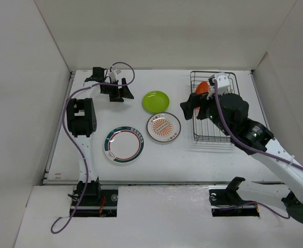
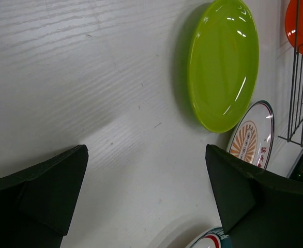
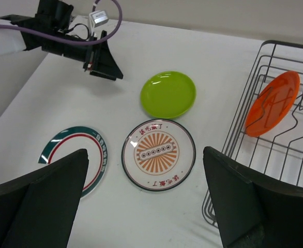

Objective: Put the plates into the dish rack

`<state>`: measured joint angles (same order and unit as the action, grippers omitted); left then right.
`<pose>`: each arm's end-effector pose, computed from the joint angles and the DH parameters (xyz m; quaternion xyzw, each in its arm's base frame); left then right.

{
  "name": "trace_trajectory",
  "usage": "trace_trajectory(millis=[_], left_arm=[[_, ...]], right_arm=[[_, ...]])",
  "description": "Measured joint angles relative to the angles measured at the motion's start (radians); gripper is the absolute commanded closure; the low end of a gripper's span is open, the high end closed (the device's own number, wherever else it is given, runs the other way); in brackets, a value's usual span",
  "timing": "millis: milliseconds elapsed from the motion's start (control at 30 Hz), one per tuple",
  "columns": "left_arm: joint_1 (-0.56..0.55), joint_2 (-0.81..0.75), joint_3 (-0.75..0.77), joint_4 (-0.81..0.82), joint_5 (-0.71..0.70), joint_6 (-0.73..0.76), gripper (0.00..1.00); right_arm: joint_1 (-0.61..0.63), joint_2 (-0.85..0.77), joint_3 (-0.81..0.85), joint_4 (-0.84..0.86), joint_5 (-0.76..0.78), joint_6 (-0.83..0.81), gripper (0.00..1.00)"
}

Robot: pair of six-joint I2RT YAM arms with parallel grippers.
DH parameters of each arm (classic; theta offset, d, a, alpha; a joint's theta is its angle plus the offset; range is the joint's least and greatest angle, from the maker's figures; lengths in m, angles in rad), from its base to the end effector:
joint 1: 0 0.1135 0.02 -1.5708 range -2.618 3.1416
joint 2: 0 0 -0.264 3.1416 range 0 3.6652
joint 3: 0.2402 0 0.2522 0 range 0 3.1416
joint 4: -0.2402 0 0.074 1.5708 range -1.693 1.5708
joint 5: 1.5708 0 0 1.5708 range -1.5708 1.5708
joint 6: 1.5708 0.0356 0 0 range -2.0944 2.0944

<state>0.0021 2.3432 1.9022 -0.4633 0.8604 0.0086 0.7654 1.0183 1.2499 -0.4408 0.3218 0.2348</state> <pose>0.5115 -0.0259 0.1759 0.1392 0.8584 -0.3925 0.2994 0.1603 0.1384 0.4305 -0.1038 0.7666 0.1887 0.6049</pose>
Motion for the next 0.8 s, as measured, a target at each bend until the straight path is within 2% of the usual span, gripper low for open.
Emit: trace_trajectory(millis=[67, 133, 233, 367, 633, 700, 800], left_arm=[[-0.008, 0.028, 0.026, 0.000, 0.022, -0.021, 0.06], [-0.021, 0.041, 0.045, 0.002, 0.035, -0.032, 0.12], [-0.051, 0.050, 0.052, 0.005, 0.042, -0.047, 0.14], [-0.097, 0.071, 0.065, 0.022, 0.059, -0.071, 0.22], [-0.142, 0.097, 0.085, 0.054, 0.069, -0.109, 0.31], [-0.146, 0.098, 0.085, 0.061, 0.058, -0.120, 0.41], [-0.147, 0.107, 0.085, 0.075, 0.041, -0.138, 0.48]], right_arm=[[0.010, -0.012, -0.016, -0.003, 0.000, 0.019, 0.04], [0.020, -0.022, -0.031, -0.007, -0.001, 0.036, 0.04], [0.024, -0.029, -0.055, -0.008, -0.001, 0.063, 0.04], [0.029, -0.029, -0.070, -0.022, -0.005, 0.089, 0.05], [0.041, -0.029, -0.070, -0.023, -0.006, 0.114, 0.05], [0.041, -0.029, -0.072, -0.023, -0.008, 0.121, 0.05], [0.041, -0.029, -0.074, -0.023, -0.008, 0.124, 0.05]])
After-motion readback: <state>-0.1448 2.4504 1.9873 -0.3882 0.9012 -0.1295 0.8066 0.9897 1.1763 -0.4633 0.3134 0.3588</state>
